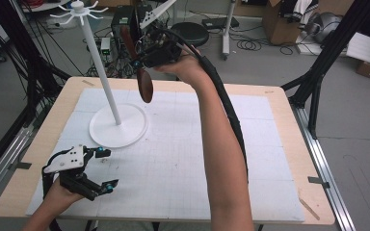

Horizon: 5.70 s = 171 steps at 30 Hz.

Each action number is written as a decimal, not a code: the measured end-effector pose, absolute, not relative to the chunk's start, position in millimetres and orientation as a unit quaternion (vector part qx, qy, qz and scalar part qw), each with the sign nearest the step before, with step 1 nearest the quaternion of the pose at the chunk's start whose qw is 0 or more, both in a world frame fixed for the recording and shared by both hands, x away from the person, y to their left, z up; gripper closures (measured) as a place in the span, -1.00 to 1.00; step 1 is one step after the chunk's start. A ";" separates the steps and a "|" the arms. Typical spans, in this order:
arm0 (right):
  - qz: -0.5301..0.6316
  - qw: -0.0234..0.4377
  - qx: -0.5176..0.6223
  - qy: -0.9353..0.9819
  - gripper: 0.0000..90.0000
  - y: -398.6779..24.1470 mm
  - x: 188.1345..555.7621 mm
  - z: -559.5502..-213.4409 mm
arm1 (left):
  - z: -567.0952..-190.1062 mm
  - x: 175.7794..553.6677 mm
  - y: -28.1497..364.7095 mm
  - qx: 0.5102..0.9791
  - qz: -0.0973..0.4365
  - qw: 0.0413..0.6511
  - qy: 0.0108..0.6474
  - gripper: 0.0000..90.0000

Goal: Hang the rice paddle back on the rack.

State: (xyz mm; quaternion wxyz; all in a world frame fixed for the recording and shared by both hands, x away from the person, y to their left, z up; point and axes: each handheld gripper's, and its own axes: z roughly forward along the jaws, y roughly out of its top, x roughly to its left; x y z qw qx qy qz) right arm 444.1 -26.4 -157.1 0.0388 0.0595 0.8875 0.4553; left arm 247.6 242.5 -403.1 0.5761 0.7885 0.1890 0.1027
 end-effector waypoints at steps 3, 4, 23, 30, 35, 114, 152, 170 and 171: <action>0.455 0.041 0.062 0.887 0.74 -22.0 445.5 -154.4 | -403.0 247.2 242.6 0.789 0.103 0.575 0.188 -0.96; 0.453 0.041 0.061 0.888 0.74 -19.9 446.1 -153.3 | -403.0 247.0 242.6 0.790 0.103 0.575 0.188 -0.96; 0.452 0.039 0.068 0.889 0.74 5.2 455.6 -144.2 | -404.1 245.5 243.3 0.790 0.100 0.576 0.188 -0.96; 0.451 0.045 0.073 0.888 0.74 10.6 458.4 -138.7 | -404.4 245.0 243.6 0.791 0.098 0.575 0.187 -0.96; 0.447 0.047 0.076 0.890 0.74 13.3 460.5 -138.4 | -404.5 245.2 243.6 0.790 0.097 0.575 0.188 -0.96; 0.512 0.016 0.089 0.854 -0.99 -5.6 445.9 -197.1 | -405.6 244.5 241.3 0.790 0.097 0.576 0.185 -0.96; 0.506 0.068 0.105 0.853 -0.99 -55.0 392.4 -224.8 | -404.2 250.4 247.2 0.771 0.094 0.594 0.209 -0.96; 0.515 0.077 0.123 0.845 -0.99 -83.4 367.9 -239.1 | -403.7 254.0 250.9 0.760 0.093 0.604 0.221 -0.96; 0.517 0.079 0.121 0.844 -0.99 -84.9 366.8 -239.5 | -403.6 254.5 251.4 0.761 0.093 0.603 0.220 -0.96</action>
